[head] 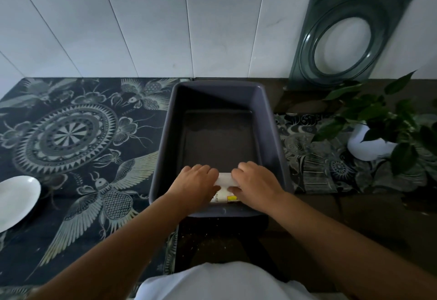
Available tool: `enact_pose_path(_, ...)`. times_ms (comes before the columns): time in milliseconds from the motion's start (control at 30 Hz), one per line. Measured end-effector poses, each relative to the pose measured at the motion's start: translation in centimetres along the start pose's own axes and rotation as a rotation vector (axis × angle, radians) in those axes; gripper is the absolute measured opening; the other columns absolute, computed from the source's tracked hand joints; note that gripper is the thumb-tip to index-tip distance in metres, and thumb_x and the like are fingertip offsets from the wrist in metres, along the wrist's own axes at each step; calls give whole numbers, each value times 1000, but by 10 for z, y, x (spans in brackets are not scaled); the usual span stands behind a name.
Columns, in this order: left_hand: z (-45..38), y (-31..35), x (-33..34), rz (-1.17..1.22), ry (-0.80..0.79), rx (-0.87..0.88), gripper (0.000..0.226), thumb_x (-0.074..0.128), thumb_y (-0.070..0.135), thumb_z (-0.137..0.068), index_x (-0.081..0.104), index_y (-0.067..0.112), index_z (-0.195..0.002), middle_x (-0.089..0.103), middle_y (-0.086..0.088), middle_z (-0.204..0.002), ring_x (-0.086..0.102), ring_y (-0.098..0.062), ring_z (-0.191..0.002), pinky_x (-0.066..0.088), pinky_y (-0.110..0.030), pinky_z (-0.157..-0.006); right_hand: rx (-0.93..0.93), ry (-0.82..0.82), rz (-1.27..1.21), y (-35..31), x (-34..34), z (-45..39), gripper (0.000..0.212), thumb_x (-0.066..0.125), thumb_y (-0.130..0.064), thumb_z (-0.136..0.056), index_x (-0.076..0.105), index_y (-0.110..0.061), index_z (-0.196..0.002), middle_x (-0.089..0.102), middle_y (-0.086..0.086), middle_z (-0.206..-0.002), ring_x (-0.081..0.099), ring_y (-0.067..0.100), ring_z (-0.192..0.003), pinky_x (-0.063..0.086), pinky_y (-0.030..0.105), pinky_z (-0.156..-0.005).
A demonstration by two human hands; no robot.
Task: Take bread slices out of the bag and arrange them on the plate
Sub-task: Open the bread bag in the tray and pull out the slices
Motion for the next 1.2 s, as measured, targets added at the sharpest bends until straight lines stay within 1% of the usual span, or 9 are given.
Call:
enact_pose_path(167,10,1,-25,180,53,116,18,63,24,-88,57,17,-103,66,-3,-88,62,-24,-77,39,-31,-65,-1,-66,-169,4,0,7,26,63,-42,-88,47,-23,-94,61,0,-86,47,15,-69,37,31,-54)
enact_pose_path(233,16,-2,-40,200,148,139,9,64,20,-90,62,13,-95,68,-5,-77,62,-27,-67,43,-34,-61,-21,2,-198,6,-13,9,23,67,-34,-88,48,-20,-88,61,0,-77,49,17,-63,39,33,-51)
enact_pose_path(333,18,-6,-49,178,213,92,8,65,16,-89,69,11,-95,70,-6,-79,63,-29,-73,50,-42,-65,-24,128,-155,10,-34,7,19,75,-23,-83,58,-14,-81,62,2,-69,56,22,-61,44,34,-48)
enact_pose_path(467,16,-4,-44,113,174,25,34,75,3,-72,66,13,-103,68,-5,-83,62,-29,-77,50,-40,-66,26,201,-104,9,-41,5,7,70,-12,-87,65,-8,-83,63,6,-68,58,26,-61,48,39,-47)
enact_pose_path(600,13,-3,-34,111,129,-43,23,63,16,-84,56,17,-107,62,-2,-95,56,-25,-89,42,-37,-74,52,156,-69,2,-30,6,13,55,-20,-95,60,-8,-91,62,8,-79,57,28,-70,48,44,-53)
enact_pose_path(733,22,-1,-28,44,75,-19,23,53,41,-93,54,21,-106,61,1,-99,55,-22,-94,39,-39,-80,-13,76,-64,-6,-23,13,25,68,-34,-86,59,-12,-94,61,6,-85,56,24,-76,49,41,-59)
enact_pose_path(933,42,6,-46,178,36,181,20,57,31,-95,71,18,-104,64,-2,-98,58,-20,-90,50,-39,-75,-138,-14,-184,-13,-24,25,19,69,-25,-90,75,-9,-96,61,5,-92,57,21,-85,52,37,-66)
enact_pose_path(1033,45,3,-65,270,149,155,12,66,16,-90,73,12,-99,71,-6,-86,63,-24,-78,53,-39,-67,26,-2,-431,2,-28,24,22,64,-25,-94,70,-17,-114,65,-4,-100,54,5,-90,44,20,-75)
enact_pose_path(1200,37,0,-69,195,268,42,38,73,3,-78,67,14,-114,73,-5,-83,66,-28,-73,53,-40,-63,212,-24,-538,14,-29,10,12,56,-19,-97,68,-16,-95,62,-6,-84,58,11,-79,46,31,-68)
Point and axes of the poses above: each hand's wrist, its own z-axis away from the middle knuckle, its own x-axis out of the palm, y = z × x, the point moved 9 cm from there along -z, towards the middle knuckle
